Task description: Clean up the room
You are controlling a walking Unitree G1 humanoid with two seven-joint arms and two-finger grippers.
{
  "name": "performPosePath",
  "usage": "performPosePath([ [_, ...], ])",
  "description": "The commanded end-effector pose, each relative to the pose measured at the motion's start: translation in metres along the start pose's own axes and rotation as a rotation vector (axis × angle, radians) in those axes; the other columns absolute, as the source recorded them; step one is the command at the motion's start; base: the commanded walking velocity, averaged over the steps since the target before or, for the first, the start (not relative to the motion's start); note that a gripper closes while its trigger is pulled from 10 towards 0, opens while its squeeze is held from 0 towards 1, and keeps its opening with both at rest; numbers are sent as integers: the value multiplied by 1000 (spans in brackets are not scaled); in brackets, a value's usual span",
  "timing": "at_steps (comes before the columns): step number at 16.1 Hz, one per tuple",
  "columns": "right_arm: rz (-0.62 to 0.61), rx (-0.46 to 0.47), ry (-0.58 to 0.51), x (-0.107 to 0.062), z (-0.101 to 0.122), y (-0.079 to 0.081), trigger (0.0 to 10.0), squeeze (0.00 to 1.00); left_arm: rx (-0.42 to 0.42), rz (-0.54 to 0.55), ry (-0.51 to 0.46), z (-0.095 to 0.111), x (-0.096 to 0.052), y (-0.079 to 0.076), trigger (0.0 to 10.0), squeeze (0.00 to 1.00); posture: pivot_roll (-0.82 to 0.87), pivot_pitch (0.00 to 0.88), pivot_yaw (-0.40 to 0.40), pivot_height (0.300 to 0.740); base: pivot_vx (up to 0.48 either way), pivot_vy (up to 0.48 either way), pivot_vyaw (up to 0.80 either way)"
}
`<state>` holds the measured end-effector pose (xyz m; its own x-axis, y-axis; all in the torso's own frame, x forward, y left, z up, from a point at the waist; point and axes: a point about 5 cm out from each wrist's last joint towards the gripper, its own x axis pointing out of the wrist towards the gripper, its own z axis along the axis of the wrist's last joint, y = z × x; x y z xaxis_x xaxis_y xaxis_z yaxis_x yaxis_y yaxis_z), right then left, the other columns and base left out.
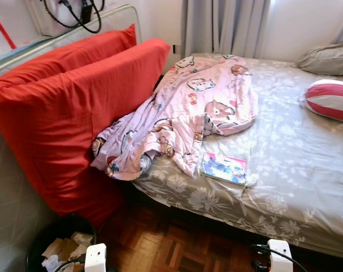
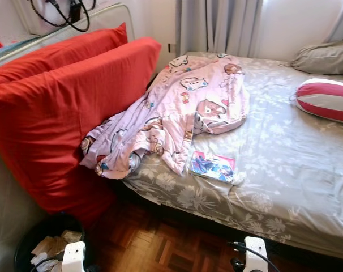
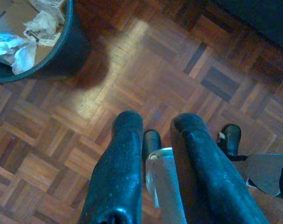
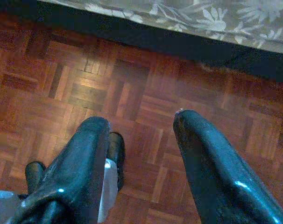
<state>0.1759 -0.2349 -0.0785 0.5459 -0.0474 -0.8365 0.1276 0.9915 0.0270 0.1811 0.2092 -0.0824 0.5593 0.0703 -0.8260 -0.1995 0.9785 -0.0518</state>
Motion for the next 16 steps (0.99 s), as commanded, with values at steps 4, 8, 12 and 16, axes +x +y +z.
performPosePath([
  [4, -4, -5, -1, 0, 1, 0, 10000, 0, -12, 7, 4, -1, 0, 2, 10000, 0, -25, 0, 43, 740, 265, 0, 0],
  [8, -6, -4, -2, 0, 2, 0, 10000, 0, -16, 10, 3, -1, 0, 3, 10000, 0, -27, 0, 44, 740, 283, 0, 0],
  [12, -9, 1, -6, 0, 2, 0, 10000, 0, -17, 9, 2, 0, 0, 3, 10000, 0, -27, 0, 44, 740, 291, 0, 0],
  [16, -16, -22, 11, 0, 2, -1, 10000, 0, -18, 9, 0, 0, 0, 3, 10000, 0, -26, 0, 43, 740, 292, 0, -377],
])
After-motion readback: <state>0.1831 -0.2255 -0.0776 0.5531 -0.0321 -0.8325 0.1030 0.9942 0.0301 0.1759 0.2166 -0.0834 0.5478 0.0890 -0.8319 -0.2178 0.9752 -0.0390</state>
